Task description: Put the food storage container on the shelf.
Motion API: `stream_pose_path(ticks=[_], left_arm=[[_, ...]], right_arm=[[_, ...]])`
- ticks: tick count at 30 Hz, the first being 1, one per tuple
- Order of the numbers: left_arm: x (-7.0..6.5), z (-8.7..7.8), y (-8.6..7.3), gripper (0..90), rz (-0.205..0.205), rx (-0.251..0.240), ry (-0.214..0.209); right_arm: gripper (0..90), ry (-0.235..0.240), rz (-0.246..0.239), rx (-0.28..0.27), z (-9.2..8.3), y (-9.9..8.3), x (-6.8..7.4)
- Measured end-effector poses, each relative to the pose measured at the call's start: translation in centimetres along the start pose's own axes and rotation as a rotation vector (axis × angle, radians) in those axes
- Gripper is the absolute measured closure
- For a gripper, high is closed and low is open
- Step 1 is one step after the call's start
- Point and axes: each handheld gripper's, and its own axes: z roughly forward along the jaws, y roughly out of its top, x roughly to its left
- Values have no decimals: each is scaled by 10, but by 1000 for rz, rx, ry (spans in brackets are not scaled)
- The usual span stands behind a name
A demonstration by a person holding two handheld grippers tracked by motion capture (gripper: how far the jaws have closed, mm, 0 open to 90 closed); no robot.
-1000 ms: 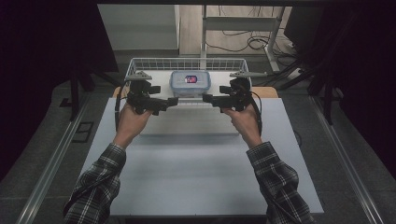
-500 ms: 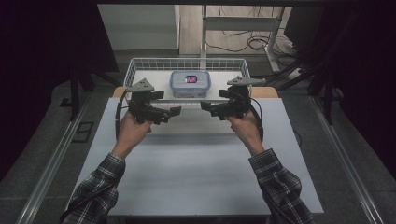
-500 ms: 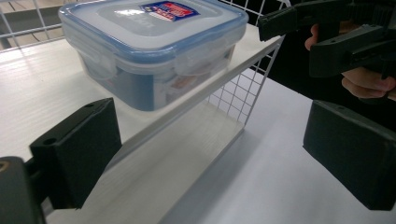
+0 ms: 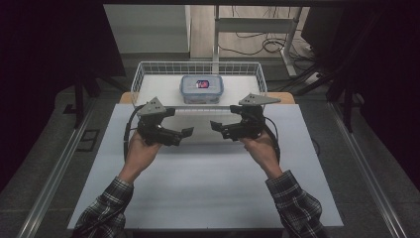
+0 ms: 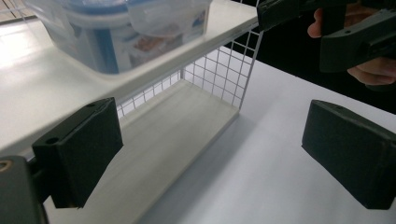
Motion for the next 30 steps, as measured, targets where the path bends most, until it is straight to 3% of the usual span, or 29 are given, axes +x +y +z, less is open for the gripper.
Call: stream_pose_path(ticks=[17, 30], left_arm=[[-11, -5, -40, 46, -12, 14, 0], [-17, 7, -68, 47, -22, 71, -5]], right_arm=[[33, 11, -61, 34, 7, -31, 15], [11, 14, -53, 74, 12, -55, 15]])
